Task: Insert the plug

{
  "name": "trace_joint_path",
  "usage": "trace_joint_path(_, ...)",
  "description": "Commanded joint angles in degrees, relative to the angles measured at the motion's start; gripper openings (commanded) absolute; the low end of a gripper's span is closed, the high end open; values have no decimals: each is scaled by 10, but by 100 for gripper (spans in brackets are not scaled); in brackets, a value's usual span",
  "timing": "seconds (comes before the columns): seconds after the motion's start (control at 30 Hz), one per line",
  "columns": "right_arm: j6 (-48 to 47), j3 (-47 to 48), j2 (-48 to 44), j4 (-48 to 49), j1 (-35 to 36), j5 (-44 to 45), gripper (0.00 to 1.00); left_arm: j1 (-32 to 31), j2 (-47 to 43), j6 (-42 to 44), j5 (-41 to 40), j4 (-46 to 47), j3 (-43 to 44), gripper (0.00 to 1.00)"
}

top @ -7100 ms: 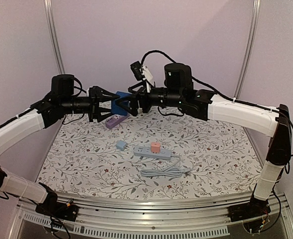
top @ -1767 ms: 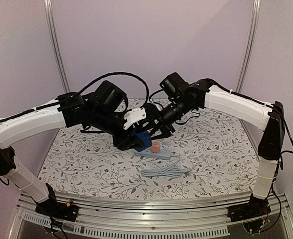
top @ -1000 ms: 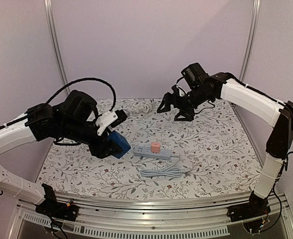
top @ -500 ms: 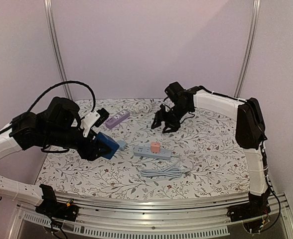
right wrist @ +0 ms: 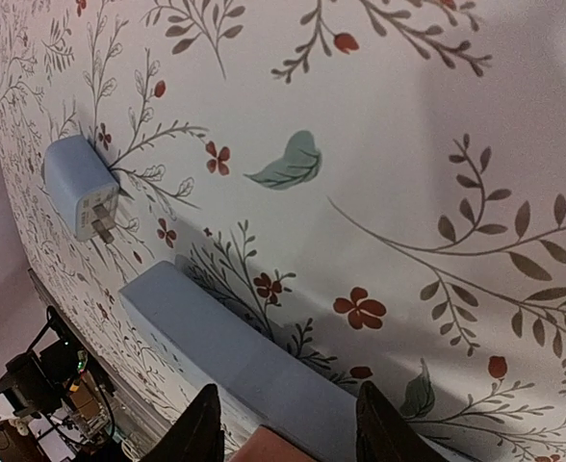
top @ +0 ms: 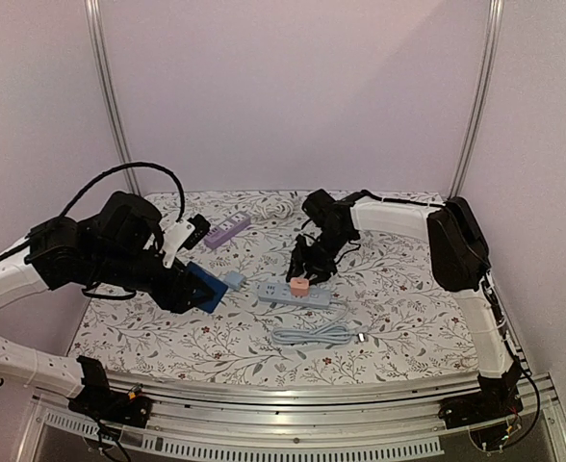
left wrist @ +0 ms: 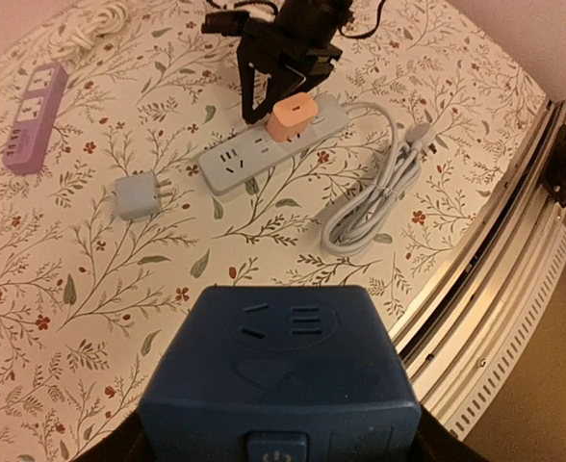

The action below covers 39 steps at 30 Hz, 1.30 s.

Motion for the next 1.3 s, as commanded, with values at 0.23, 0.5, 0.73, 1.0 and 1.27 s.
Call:
trace_joint_path(0.23,7,24,45,26,17,-36,38,2,28,-14,1,-2,10,0)
trace_joint_path(0.5,-12,43,77,15,30,-61,36,4,69,-84,19,-20,25,0)
trace_joint_path(0.73,25,39,65,-12,37,-52,36,38,143,-154,98,-55,99,0)
trace_joint_path(1.0,73,44,34,-16,24,-36,38,180,225,-246,319,-79,151,0)
trace_joint_path(1.27,84,45,-24,-15,-3,-19,44,188,292,-242,368,-69,171,0)
